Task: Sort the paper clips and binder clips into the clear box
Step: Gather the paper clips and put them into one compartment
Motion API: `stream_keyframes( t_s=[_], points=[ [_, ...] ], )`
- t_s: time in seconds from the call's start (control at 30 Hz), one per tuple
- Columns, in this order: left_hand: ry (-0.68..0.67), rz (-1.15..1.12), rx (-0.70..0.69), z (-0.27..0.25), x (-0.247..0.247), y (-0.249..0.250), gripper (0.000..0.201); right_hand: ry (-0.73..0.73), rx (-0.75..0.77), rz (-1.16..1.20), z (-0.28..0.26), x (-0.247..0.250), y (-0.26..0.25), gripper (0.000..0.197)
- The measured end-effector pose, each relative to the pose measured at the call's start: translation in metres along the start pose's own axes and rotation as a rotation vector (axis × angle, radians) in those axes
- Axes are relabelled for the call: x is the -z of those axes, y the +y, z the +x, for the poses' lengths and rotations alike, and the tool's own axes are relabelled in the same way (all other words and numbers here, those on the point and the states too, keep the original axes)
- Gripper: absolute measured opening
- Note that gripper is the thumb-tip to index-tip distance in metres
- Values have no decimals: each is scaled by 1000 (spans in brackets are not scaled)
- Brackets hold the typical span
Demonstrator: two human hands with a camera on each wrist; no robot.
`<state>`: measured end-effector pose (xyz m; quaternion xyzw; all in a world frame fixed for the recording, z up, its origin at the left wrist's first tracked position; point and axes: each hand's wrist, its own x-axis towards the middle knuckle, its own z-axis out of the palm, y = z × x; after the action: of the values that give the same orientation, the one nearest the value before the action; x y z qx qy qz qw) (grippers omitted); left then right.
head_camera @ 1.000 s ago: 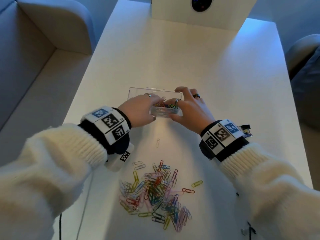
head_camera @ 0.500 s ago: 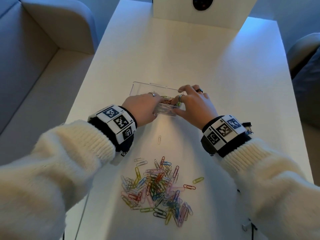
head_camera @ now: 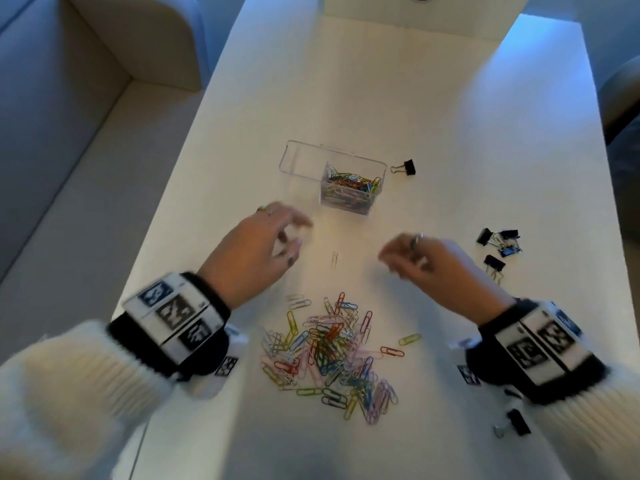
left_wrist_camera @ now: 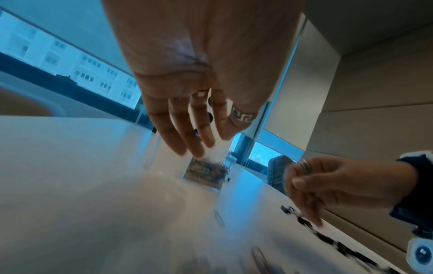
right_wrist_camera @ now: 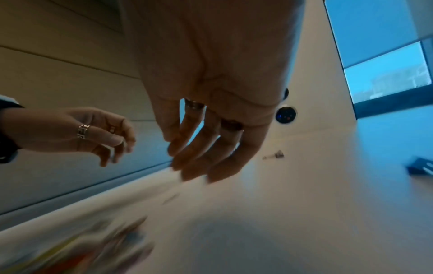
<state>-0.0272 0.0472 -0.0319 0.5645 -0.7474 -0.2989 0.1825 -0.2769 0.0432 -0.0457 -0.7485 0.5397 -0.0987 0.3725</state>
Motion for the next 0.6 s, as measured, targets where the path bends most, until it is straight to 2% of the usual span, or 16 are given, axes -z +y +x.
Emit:
stream_keyframes(
  t_s=[0.03, 0.07, 0.13, 0.17, 0.2, 0.23, 0.3, 0.4, 0.43, 0.5, 0.53, 0.57, 0.6],
  points=[
    [-110, -59, 68, -16, -1, -4, 11, -141, -73, 68, -16, -8, 3, 14],
    [-278, -153, 157, -31, -3, -9, 3, -304, -147, 143, -30, -16, 5, 21],
    [-705, -377, 362, -55, -14, -16, 10, -636, -259, 240, -53, -35, 7, 31],
    [-880, -430, 424, -63, -24, -20, 13, -742, -277, 258, -59, -44, 6, 31],
    [-985, -430, 437, -69, -34, -23, 12, -787, -269, 249, -63, -53, 4, 30],
    [-1029, -404, 419, -72, -44, -24, 11, -781, -246, 234, -63, -61, 2, 31],
    [-996, -410, 391, -71, -59, -25, 8, -695, -169, 174, -59, -72, -1, 30],
    [-817, -465, 313, -67, -59, -27, 11, -493, -72, 139, -59, -71, -5, 24],
    [-707, -484, 279, -68, -56, -28, 11, -389, -70, 171, -62, -68, -4, 23],
    [-371, -425, 231, -79, -51, -31, 16, -83, -141, 215, -73, -65, 1, 15],
    [-205, -300, 203, -86, -51, -34, 26, 74, -204, 198, -81, -66, 8, 16],
    [-133, -121, 178, -92, -52, -36, 53, 180, -285, 163, -88, -68, 14, 24],
    [-165, 46, 183, -98, -56, -36, 89, 228, -364, 131, -93, -73, 18, 33]
  ],
)
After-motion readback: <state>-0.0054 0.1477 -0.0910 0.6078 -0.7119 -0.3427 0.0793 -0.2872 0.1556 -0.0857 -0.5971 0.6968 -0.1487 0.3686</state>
